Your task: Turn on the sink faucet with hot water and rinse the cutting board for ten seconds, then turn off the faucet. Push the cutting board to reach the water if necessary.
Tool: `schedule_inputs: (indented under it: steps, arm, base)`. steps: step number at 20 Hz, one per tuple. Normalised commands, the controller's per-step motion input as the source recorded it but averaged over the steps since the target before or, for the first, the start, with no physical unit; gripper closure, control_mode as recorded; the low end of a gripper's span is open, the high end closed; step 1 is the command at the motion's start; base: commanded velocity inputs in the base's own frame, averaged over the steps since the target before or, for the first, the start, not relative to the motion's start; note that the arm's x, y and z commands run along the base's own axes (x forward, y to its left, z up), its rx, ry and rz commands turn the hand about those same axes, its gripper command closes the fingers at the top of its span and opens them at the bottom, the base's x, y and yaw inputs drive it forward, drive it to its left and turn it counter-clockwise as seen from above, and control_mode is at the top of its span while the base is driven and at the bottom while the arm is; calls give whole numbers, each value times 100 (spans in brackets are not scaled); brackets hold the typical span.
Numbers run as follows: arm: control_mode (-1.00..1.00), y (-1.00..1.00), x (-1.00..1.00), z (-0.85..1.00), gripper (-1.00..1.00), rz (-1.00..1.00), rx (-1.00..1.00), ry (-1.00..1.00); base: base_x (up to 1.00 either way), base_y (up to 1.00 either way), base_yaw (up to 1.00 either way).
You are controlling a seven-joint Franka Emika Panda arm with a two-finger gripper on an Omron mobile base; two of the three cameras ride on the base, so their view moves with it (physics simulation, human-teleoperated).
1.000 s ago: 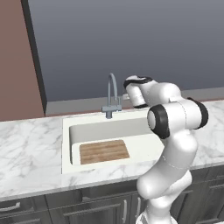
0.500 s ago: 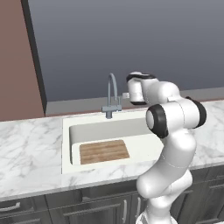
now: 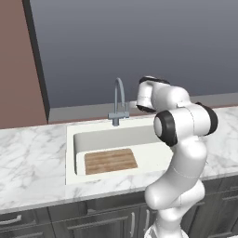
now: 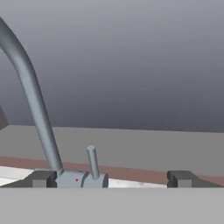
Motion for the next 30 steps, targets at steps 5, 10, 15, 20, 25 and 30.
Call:
schedule_inputs:
  steps: [5, 10, 15, 20, 25, 30]
  arm:
    - [-100, 4, -1, 0, -100, 0, 0, 0]
    - [-100, 2, 0, 0, -100, 0, 0, 0]
    - [-100, 0, 0, -7, -100, 0, 0, 0]
    - [-100, 0, 0, -13, -100, 0, 0, 0]
    - [-100, 0, 0, -9, -100, 0, 0, 0]
    - [-100, 0, 3, -3, -100, 0, 0, 0]
  base:
    - [0, 0, 0]
    - [0, 0, 0]
    - [0, 0, 0]
    - [0, 0, 0]
    - [0, 0, 0]
    - [0, 0, 0]
